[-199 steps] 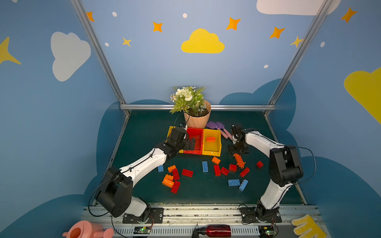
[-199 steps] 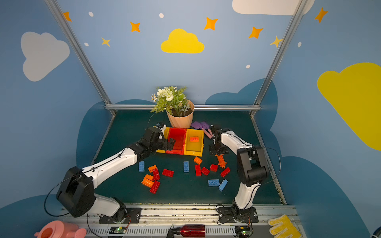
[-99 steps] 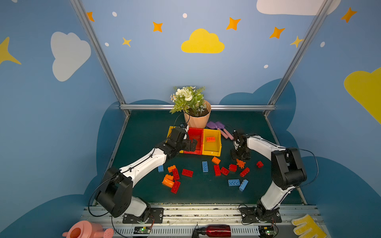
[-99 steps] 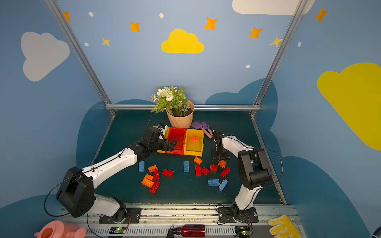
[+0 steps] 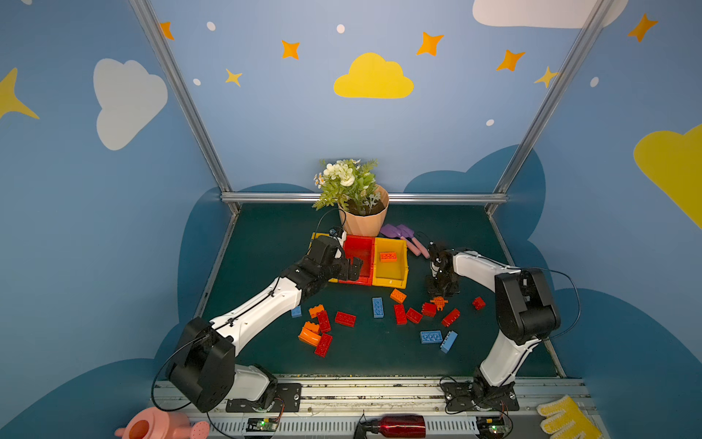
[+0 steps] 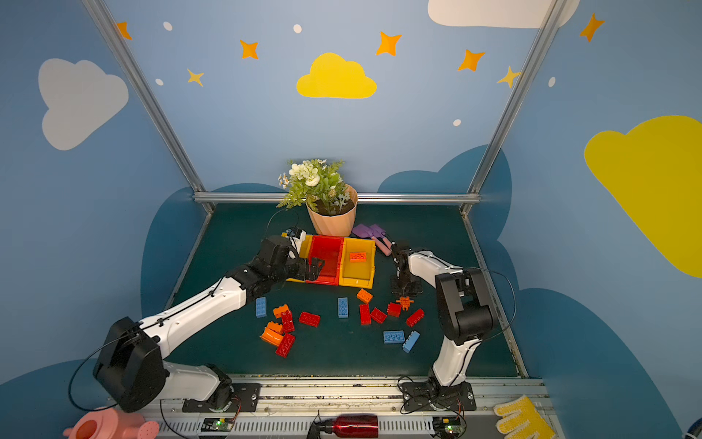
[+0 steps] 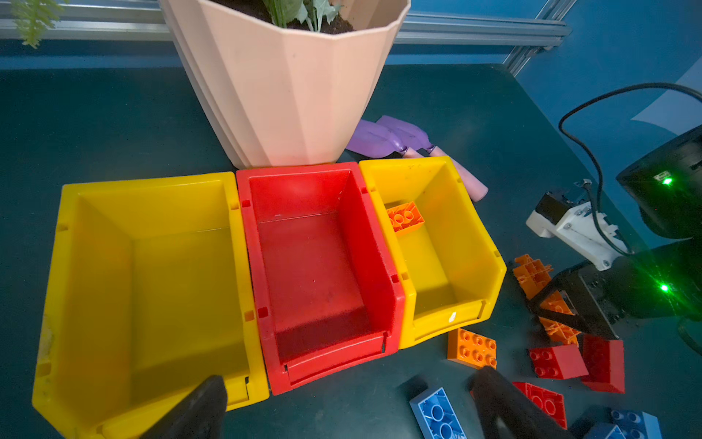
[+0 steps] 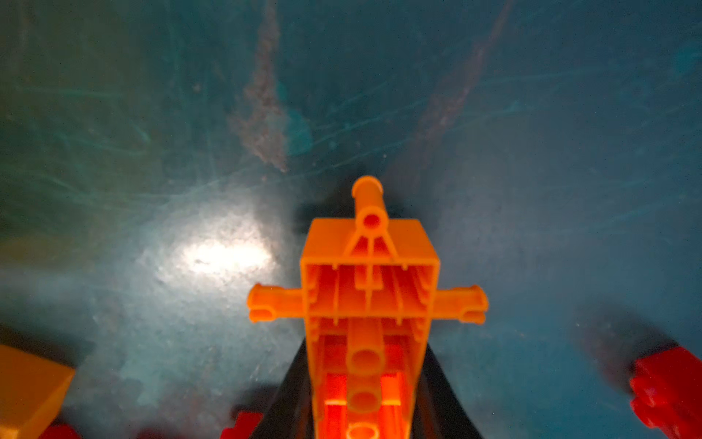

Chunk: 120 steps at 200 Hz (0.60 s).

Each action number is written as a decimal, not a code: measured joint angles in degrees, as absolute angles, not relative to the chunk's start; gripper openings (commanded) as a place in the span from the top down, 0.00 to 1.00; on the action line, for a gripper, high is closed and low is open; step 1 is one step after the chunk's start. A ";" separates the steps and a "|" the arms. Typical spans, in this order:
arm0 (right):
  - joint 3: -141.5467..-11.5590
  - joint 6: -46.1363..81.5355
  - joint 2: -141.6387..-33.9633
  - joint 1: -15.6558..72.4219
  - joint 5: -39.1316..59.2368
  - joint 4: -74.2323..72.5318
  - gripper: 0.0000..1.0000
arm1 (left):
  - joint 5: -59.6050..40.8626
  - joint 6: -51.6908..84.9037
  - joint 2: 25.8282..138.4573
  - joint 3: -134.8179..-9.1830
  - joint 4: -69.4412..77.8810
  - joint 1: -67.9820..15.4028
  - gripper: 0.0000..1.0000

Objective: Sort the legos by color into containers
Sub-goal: 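Carry the orange plate over the same yellow bin and drop it in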

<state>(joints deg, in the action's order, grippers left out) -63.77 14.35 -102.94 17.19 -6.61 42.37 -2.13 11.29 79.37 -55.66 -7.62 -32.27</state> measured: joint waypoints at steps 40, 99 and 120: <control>-66.61 14.35 -102.28 17.06 -7.38 44.80 0.83 | -2.02 11.31 78.83 -55.46 -8.05 -32.27 0.00; -80.09 16.51 -96.99 18.63 -3.79 49.19 0.82 | 0.82 12.71 76.27 -53.19 -8.05 -32.27 0.00; -85.08 17.45 -97.71 21.89 -2.17 49.71 0.81 | 2.09 13.61 74.91 -51.59 -8.01 -32.27 0.00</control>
